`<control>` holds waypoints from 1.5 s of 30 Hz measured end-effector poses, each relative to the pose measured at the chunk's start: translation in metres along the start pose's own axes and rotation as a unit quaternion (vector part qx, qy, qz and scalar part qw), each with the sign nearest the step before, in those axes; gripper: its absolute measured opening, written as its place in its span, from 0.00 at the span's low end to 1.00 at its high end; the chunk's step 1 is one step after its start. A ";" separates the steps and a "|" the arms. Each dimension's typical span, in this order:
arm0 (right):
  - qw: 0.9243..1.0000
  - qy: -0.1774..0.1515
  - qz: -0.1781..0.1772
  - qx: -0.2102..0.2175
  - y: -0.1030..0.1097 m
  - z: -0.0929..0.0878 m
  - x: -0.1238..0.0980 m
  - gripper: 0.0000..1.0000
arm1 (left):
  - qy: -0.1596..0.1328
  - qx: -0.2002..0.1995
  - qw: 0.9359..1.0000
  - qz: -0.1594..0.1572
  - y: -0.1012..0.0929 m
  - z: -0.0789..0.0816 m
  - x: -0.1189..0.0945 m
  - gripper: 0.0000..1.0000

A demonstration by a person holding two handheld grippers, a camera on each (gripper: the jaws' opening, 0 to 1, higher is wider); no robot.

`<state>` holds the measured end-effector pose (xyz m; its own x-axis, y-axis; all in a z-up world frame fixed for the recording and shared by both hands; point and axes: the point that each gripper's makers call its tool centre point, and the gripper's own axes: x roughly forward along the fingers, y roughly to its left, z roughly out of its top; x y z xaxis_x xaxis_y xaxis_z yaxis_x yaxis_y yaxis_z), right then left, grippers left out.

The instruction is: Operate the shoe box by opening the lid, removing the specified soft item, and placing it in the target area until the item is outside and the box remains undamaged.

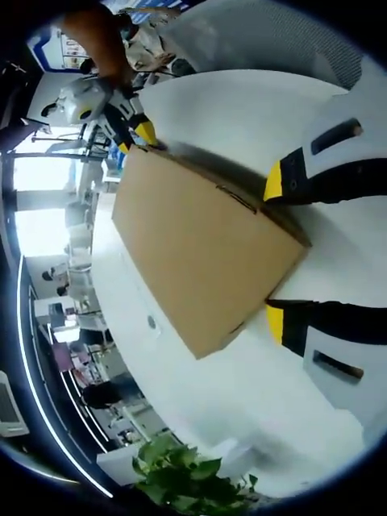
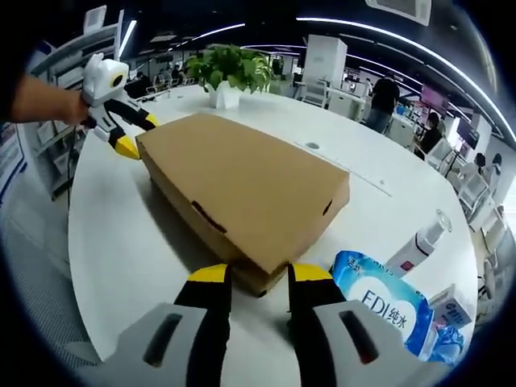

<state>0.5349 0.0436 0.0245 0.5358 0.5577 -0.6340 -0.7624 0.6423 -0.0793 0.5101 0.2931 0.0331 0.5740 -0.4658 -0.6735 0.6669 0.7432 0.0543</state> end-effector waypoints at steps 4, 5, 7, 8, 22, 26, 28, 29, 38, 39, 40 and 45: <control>1.000 0.004 -0.002 0.004 0.000 -0.003 -0.001 0.24 | -0.005 -0.012 1.000 -0.003 -0.002 0.000 -0.001 0.47; 1.000 -0.007 -0.004 0.009 0.000 0.000 -0.003 0.26 | -0.005 -0.014 1.000 -0.003 -0.002 0.000 -0.002 0.47; 1.000 -0.013 -0.015 0.014 -0.003 0.001 -0.009 0.30 | -0.005 -0.015 1.000 -0.003 -0.003 0.000 -0.004 0.48; 0.999 -0.019 -0.022 0.016 -0.004 0.002 -0.013 0.33 | -0.006 -0.016 1.000 -0.002 -0.003 -0.001 -0.006 0.50; 0.969 -0.162 -0.158 0.098 -0.028 0.024 -0.105 0.73 | -0.167 -0.048 0.984 0.040 -0.025 0.032 -0.079 0.77; 0.969 -0.163 -0.158 0.102 -0.013 0.016 -0.121 0.73 | -0.169 -0.051 0.983 0.042 -0.038 0.030 -0.095 0.76; 0.967 -0.164 -0.163 0.104 -0.009 0.013 -0.128 0.73 | -0.171 -0.051 0.983 0.042 -0.043 0.030 -0.101 0.75; 0.967 -0.163 -0.164 0.107 -0.007 0.011 -0.130 0.73 | -0.171 -0.054 0.983 0.043 -0.047 0.029 -0.104 0.75; 0.958 -0.176 -0.191 0.123 0.011 -0.002 -0.160 0.81 | -0.183 -0.073 0.979 0.044 -0.072 0.014 -0.125 0.76; 0.957 -0.176 -0.194 0.125 0.013 -0.004 -0.163 0.82 | -0.187 -0.077 0.978 0.046 -0.075 0.013 -0.128 0.76; 0.956 -0.177 -0.197 0.128 0.016 -0.007 -0.168 0.82 | -0.194 -0.082 0.976 0.050 -0.079 0.013 -0.133 0.76; 0.949 -0.186 -0.214 0.138 0.026 -0.013 -0.188 0.84 | -0.207 -0.083 0.973 0.056 -0.096 0.007 -0.146 0.79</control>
<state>0.4095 -0.0511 0.1311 0.9053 0.3280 -0.2700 -0.3488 0.9367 -0.0317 0.3654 0.2866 0.1318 0.8033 -0.5058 -0.3145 0.5230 0.8517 -0.0338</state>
